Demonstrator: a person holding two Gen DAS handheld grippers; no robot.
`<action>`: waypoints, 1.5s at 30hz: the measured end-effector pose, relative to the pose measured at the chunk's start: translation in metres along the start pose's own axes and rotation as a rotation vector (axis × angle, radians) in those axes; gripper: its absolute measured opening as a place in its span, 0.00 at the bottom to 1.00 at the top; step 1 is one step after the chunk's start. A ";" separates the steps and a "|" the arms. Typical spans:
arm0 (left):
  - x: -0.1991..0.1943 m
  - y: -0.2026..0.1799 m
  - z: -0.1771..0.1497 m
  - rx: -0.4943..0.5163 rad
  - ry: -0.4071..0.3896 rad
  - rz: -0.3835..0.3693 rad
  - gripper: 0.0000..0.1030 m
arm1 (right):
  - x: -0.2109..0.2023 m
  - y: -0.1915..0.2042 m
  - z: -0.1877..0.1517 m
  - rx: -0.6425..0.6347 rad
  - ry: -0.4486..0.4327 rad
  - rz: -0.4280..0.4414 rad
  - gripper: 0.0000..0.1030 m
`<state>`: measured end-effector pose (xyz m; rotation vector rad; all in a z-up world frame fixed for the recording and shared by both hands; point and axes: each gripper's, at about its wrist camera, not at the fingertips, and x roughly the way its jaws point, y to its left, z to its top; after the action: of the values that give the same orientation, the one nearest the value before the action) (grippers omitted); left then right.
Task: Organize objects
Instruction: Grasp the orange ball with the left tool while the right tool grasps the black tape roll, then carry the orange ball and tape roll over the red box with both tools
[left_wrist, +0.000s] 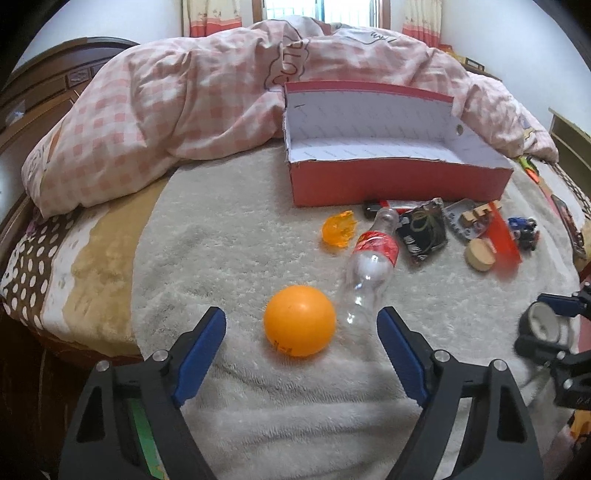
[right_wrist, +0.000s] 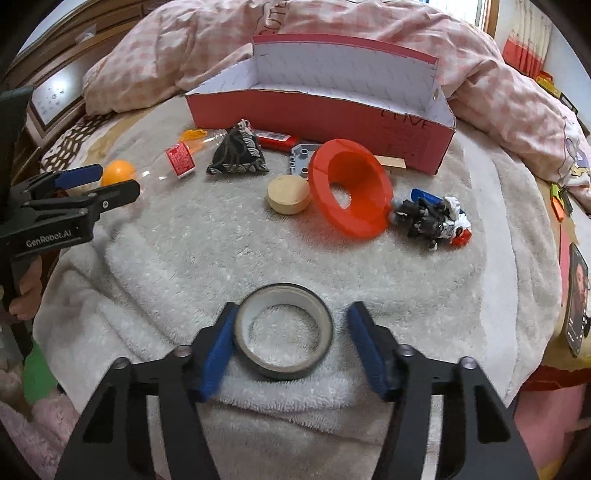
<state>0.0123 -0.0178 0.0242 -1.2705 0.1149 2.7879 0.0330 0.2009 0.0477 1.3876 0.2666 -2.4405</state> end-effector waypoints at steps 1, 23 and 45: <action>0.002 0.000 0.000 0.002 0.002 -0.001 0.81 | 0.001 -0.001 0.002 0.003 0.011 -0.006 0.52; 0.016 -0.009 0.002 0.030 0.036 -0.013 0.50 | 0.006 -0.006 0.012 0.039 0.085 -0.011 0.48; -0.009 -0.025 0.005 0.040 0.024 -0.104 0.37 | -0.003 -0.016 0.005 0.060 0.033 0.042 0.48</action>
<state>0.0168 0.0075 0.0336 -1.2629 0.1022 2.6709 0.0243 0.2145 0.0530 1.4445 0.1722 -2.4119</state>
